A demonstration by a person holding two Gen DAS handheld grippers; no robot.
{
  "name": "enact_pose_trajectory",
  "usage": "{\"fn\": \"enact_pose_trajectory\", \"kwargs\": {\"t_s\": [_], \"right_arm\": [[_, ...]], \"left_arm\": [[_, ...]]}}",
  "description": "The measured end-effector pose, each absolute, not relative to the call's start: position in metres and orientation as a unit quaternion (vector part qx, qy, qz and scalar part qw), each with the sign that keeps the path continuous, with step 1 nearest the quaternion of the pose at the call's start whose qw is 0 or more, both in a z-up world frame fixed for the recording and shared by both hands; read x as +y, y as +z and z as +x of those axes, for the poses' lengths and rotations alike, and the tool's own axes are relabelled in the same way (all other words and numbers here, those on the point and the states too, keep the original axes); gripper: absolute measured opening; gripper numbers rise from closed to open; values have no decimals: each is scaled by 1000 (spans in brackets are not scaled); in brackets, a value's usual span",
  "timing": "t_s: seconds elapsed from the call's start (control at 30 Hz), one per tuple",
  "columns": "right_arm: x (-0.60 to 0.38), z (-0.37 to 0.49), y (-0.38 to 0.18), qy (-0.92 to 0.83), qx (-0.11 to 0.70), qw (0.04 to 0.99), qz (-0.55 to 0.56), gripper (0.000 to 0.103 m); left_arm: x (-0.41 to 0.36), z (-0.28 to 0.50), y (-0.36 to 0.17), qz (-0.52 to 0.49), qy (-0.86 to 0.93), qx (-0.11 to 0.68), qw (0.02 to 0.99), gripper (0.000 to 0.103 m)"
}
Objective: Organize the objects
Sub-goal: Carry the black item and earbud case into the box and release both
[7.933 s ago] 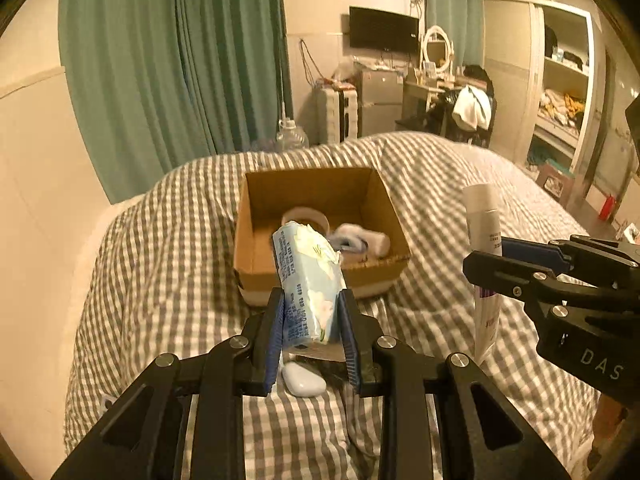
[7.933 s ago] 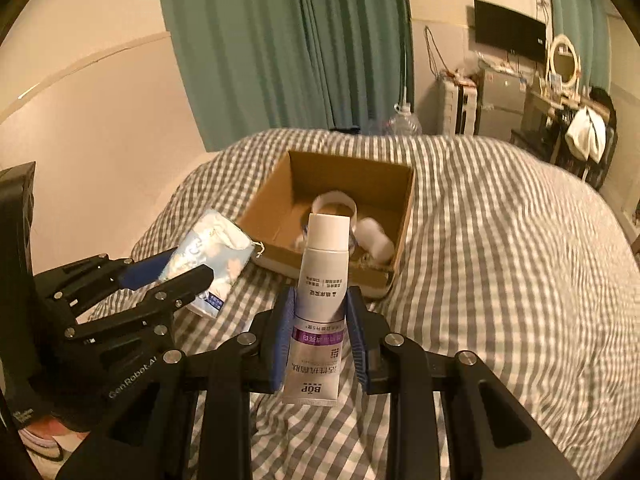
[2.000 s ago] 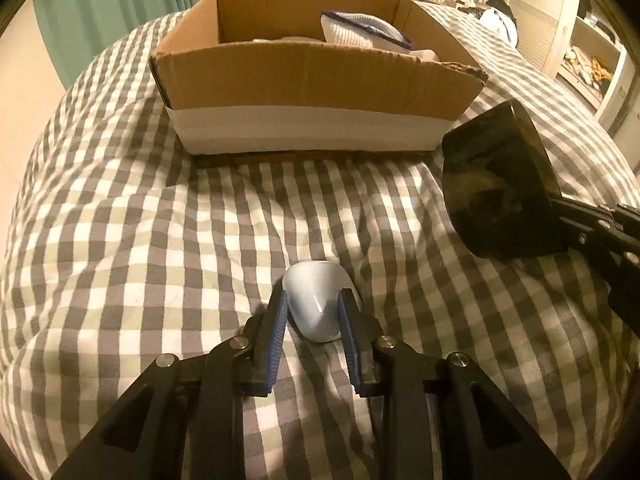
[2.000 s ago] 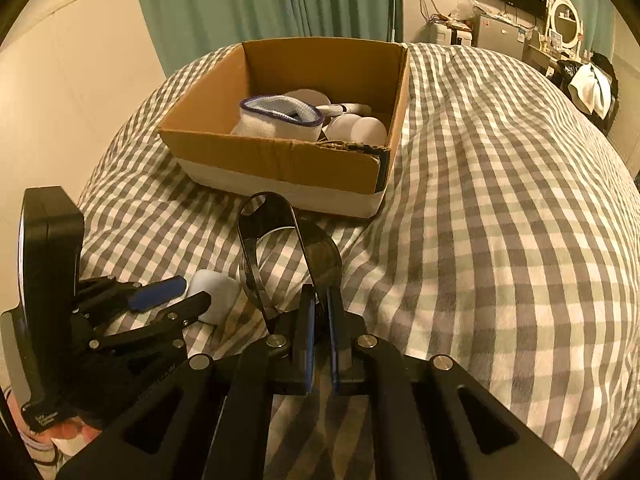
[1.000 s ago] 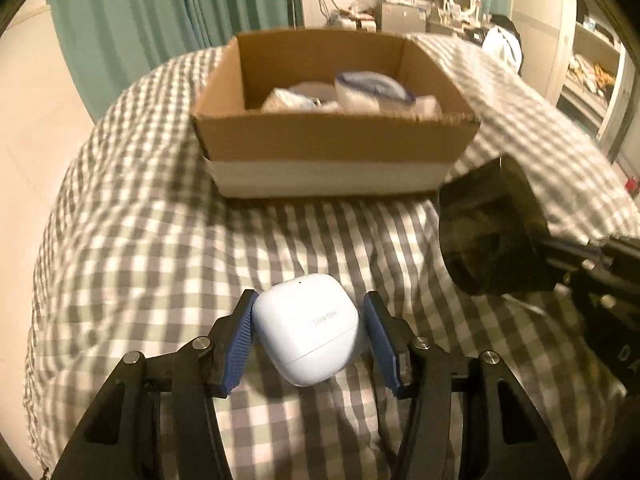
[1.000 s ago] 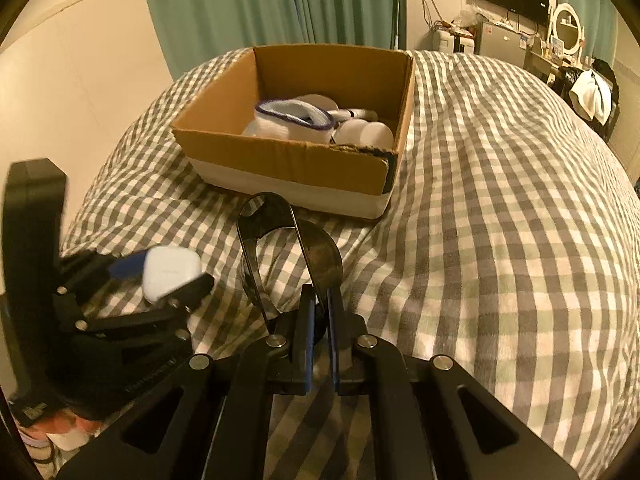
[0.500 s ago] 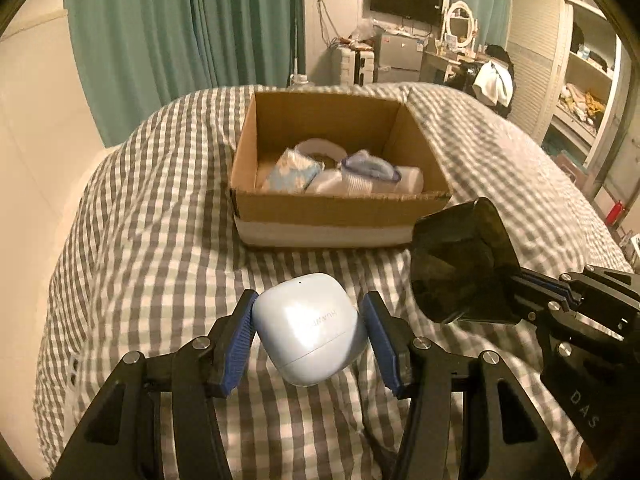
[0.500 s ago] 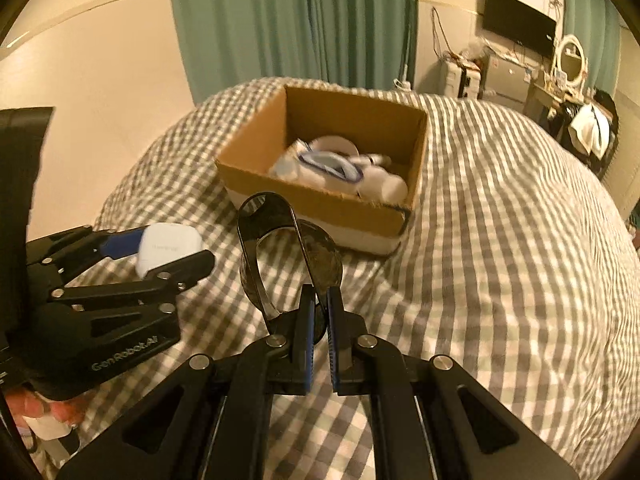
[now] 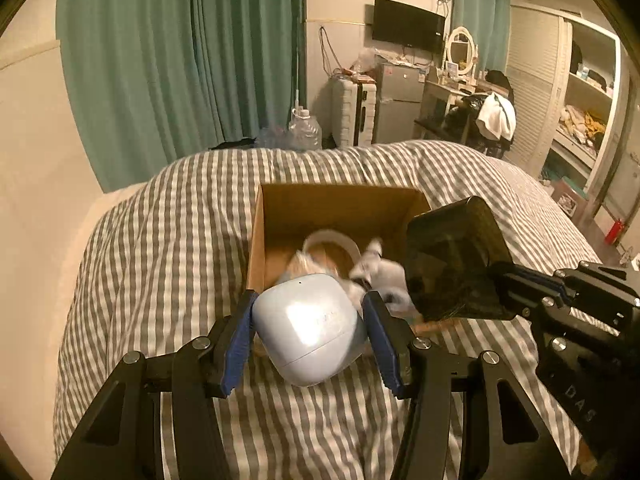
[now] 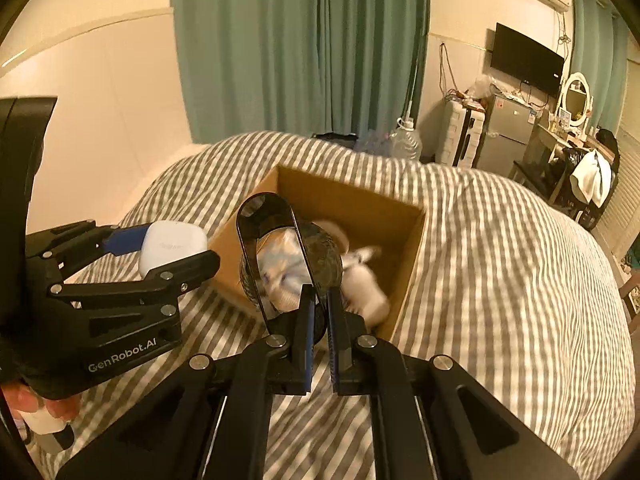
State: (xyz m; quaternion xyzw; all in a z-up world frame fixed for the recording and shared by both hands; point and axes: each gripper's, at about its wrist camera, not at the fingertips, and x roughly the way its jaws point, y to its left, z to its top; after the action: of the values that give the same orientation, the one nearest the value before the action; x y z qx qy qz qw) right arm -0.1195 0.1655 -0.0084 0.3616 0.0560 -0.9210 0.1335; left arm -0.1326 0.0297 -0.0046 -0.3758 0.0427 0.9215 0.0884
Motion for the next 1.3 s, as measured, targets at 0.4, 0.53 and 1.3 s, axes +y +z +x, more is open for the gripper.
{"fn": "enact_pose_trajectory", "kwargs": {"t_s": [0.4,0.53,1.3], "right_arm": [[177,-219,-38,-910,45,132,390,5],[175,-253,-56,-903,52,131,405,5],[196,-262,-75,-897,14,133,421,20]], "left_arm": [[40,-228,-44,-406,908,66,75,55],[44,-255,-62,-424,899,71,81,55],[50,-255,-63,-430,894,70,106,59]]}}
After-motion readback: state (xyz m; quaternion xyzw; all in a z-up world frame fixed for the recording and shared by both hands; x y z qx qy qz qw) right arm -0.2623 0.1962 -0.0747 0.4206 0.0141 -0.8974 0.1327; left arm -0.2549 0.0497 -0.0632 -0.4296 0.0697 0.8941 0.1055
